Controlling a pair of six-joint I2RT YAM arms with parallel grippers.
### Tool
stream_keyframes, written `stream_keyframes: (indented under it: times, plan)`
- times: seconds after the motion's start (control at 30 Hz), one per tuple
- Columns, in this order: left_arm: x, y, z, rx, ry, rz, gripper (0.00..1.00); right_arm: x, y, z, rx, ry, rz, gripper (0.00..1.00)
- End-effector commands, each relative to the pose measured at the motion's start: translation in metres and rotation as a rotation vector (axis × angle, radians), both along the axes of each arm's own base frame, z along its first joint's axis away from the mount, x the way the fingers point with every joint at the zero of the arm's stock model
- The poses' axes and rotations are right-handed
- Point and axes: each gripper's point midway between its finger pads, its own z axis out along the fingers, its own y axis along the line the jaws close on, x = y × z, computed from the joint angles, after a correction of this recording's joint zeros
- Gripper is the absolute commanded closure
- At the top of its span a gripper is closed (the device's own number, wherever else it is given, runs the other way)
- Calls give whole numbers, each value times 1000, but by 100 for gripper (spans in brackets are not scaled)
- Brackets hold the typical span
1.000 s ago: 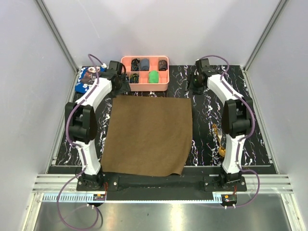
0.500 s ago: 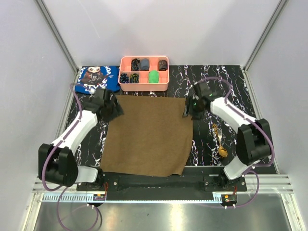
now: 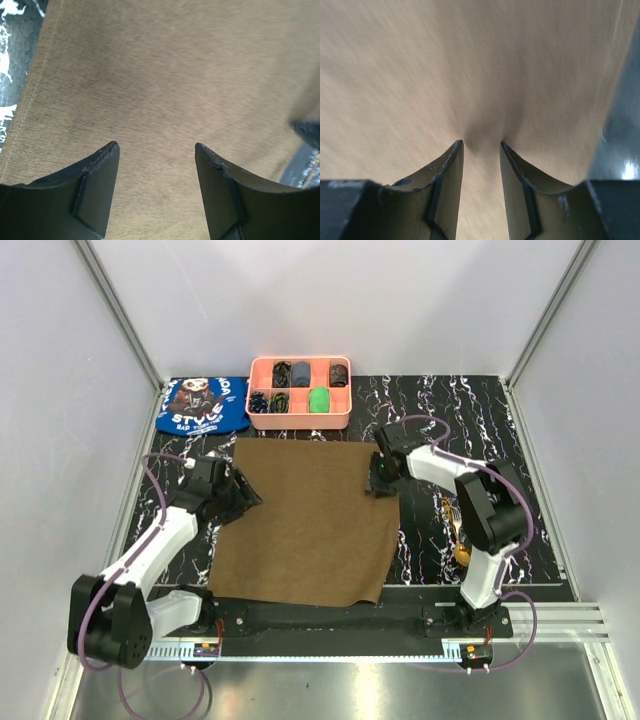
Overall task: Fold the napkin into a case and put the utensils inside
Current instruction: Pick up the flattened napkin from the center of the board.
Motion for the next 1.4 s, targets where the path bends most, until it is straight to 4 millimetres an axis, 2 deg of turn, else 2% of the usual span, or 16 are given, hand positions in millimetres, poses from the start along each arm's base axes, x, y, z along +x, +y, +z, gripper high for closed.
stream_keyframes:
  times: [0.0,0.13,0.3,0.37,0.4,0.47,0.5,0.53,0.57,0.63,0.67,0.77,0.83,0.9,1.07,1.37]
  plan:
    - [7,-6,30,-50,-116,-8,34,52,28,0,42,-95,20,56]
    - [1,-10,42,-74,-140,-30,33,81,41,3,42,-130,64,55]
    - [-3,-10,52,-83,-173,-36,31,90,34,43,-11,-174,86,50]
    - [-3,-12,54,-96,-175,-45,31,62,10,53,-87,-122,65,42]
    - [-4,-13,54,-100,-171,-52,31,50,4,72,-80,-142,59,38]
    - [-5,-14,51,-104,-160,-51,31,16,-14,62,-100,-93,34,27]
    - [-6,-15,49,-110,-148,-50,31,5,-19,81,-77,-132,18,27]
    - [-7,-15,48,-119,-138,-41,32,-6,-23,83,-67,-130,1,27]
    - [-8,-15,46,-123,-128,-31,32,-32,-31,67,-59,-67,-25,27]
    - [-11,-11,44,-120,-111,11,33,-54,-36,78,-9,-81,-72,23]
    - [-13,-8,41,-111,-94,32,33,-76,-38,65,21,-20,-99,22]
    - [-18,5,38,-73,-70,110,33,-113,-42,60,45,16,-145,32]
    - [-18,11,39,-55,-71,151,33,-134,-46,58,17,38,-158,50]
    - [-21,14,40,-50,-58,165,33,-148,-64,48,-58,48,-213,54]
    - [-24,21,39,-17,-40,195,33,-175,-74,25,-109,109,-244,58]
    - [-31,31,38,17,-8,251,32,-195,-59,5,-121,160,-211,55]
